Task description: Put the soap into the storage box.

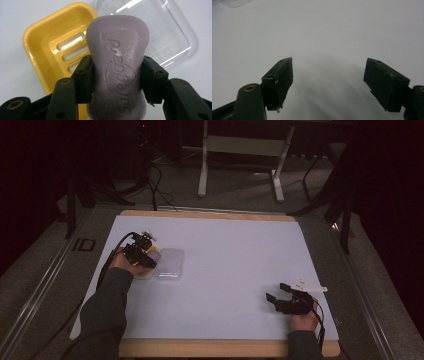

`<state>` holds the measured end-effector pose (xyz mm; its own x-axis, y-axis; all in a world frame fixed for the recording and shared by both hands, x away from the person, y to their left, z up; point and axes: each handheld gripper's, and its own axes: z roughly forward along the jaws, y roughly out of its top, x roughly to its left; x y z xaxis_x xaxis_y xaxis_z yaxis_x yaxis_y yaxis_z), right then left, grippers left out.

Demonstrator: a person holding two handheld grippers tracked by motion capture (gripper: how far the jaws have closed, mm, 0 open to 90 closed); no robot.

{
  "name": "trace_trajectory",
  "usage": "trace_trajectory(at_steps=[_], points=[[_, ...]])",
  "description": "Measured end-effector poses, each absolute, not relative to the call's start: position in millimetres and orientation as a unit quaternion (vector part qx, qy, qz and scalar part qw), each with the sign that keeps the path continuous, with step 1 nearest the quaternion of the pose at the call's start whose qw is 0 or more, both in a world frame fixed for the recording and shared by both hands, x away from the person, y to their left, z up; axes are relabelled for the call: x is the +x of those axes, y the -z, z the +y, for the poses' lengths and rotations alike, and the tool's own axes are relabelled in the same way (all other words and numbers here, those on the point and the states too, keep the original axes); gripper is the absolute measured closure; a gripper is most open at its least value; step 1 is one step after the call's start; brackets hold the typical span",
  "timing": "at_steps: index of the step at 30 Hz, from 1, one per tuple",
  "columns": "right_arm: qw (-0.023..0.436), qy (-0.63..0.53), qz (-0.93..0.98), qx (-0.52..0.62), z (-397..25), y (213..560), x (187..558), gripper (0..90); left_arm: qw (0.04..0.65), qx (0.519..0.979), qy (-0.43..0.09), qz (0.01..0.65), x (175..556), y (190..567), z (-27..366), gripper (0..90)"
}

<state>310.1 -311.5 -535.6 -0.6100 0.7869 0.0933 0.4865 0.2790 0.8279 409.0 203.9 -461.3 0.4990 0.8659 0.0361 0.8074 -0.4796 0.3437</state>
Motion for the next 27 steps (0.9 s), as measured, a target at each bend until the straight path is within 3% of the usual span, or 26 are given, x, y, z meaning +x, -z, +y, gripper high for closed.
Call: trace_trajectory(at_steps=[27], points=[[0.17,-0.442,0.781,0.407,-311.7,535.6,310.1,23.2,0.132,0.834,-0.12,0.522,419.2,467.0,211.7,49.8]])
